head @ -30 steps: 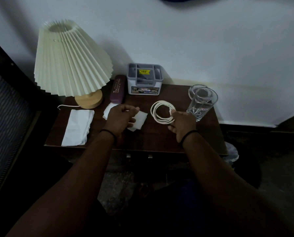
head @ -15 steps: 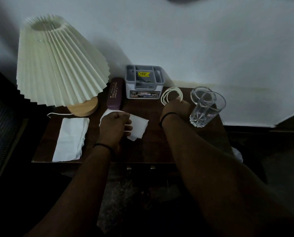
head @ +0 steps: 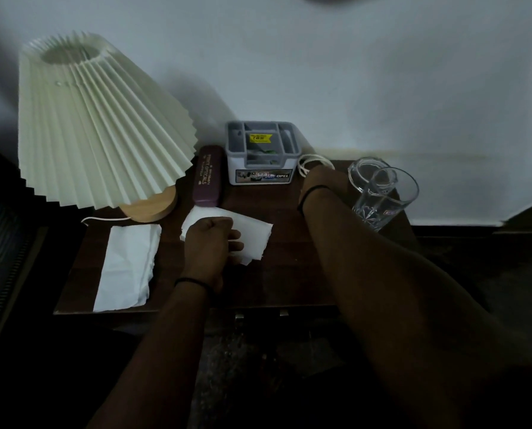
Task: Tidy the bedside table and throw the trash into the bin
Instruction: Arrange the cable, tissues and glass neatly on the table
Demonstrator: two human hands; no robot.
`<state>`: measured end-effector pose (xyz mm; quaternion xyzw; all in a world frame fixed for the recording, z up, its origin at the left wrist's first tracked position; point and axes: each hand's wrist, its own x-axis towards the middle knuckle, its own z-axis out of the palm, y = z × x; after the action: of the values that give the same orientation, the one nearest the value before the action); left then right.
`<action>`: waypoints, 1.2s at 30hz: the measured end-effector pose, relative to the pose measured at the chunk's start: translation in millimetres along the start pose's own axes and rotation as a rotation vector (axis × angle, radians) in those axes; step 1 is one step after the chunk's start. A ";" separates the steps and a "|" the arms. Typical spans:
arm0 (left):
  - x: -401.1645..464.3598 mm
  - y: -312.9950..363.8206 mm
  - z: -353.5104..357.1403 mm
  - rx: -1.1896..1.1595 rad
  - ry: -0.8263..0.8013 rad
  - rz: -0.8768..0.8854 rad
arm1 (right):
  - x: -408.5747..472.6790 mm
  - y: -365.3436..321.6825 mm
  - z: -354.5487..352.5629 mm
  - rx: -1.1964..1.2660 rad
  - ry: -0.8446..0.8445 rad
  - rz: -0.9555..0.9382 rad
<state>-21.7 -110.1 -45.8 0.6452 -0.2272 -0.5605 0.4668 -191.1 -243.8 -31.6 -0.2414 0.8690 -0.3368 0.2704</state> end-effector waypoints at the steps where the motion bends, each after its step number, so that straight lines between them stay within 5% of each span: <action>1: 0.2 0.3 -0.9 -0.002 0.009 0.001 | 0.3 0.8 -2.9 -0.036 0.023 0.006; 6: -1.3 3.5 -5.3 0.010 0.034 0.043 | -11.1 30.9 -10.2 0.150 -0.208 -0.066; 13: -4.4 14.7 -22.1 0.016 0.103 0.053 | -57.7 72.9 -18.1 0.227 -0.134 -0.204; 19: 0.0 16.5 -59.6 0.261 0.240 0.079 | -86.0 91.9 -27.0 -0.087 -0.277 -0.553; 24: 18.0 -4.5 -77.7 0.452 0.340 0.101 | -94.2 92.9 -13.7 -0.136 -0.344 -0.667; 29: 6.2 -0.8 -59.7 0.585 0.276 0.152 | -100.8 79.2 -1.8 -0.414 -0.352 -0.782; 36: 15.3 -4.9 -55.7 0.573 0.277 0.138 | -94.7 67.5 -0.5 -0.519 -0.560 -0.612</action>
<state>33.4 -100.9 -61.5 0.8035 -0.3535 -0.3476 0.3295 -137.6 -142.2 -50.4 -0.6267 0.7071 -0.0954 0.3133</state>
